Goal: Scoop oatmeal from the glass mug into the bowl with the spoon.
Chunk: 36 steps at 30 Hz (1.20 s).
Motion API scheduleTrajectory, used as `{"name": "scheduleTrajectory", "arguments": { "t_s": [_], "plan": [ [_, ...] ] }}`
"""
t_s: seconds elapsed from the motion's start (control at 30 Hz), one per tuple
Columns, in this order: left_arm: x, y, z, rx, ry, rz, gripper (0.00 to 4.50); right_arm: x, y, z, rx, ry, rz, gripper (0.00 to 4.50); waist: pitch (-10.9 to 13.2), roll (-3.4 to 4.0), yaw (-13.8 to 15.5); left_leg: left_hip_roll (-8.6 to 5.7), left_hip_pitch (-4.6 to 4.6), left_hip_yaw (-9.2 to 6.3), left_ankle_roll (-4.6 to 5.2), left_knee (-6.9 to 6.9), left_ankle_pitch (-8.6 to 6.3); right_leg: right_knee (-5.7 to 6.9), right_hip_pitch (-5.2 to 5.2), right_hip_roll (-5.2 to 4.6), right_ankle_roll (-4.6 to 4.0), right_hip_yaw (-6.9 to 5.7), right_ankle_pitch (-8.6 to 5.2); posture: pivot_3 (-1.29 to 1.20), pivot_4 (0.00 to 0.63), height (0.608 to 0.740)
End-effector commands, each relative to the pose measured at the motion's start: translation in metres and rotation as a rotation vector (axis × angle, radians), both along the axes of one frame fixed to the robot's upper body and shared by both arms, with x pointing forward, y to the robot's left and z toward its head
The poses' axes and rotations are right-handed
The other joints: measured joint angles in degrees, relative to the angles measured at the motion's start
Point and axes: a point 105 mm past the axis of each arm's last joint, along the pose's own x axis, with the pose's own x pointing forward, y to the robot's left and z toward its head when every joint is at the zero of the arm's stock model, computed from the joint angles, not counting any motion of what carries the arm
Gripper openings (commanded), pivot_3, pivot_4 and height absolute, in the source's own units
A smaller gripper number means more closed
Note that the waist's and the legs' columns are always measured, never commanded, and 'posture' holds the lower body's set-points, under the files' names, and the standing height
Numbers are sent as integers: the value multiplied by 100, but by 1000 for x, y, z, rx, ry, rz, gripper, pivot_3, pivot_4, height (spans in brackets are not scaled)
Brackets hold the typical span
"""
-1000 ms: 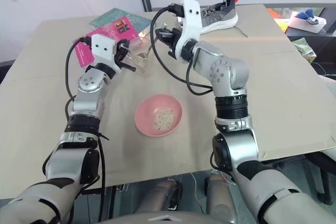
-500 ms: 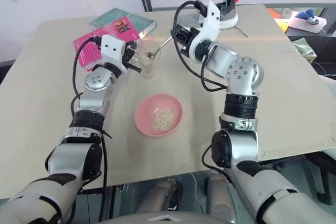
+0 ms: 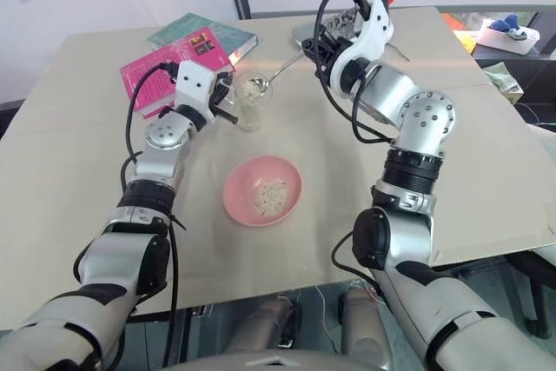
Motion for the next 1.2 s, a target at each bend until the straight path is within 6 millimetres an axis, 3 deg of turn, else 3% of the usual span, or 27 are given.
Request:
{"name": "scheduleTrajectory", "arguments": {
  "t_s": [0.03,0.7,1.2],
  "plan": [
    [-3,-2,28,-10,-95,-26,42,-5,-9,16,33,-51,-17,0,0,0,1,0,0,0,0,0,0,0,0,0,0,0,0,0,150,740],
    [-2,-8,33,-8,-104,-57,42,-17,-35,16,90,-35,-62,0,0,0,0,0,-2,0,1,1,0,0,0,-1,0,2,0,0,150,740],
    [1,-1,30,-3,-89,-39,42,-59,-51,16,159,-35,-37,0,0,0,10,0,-2,1,1,1,0,0,0,-1,1,2,0,0,150,740]
  ]
}}
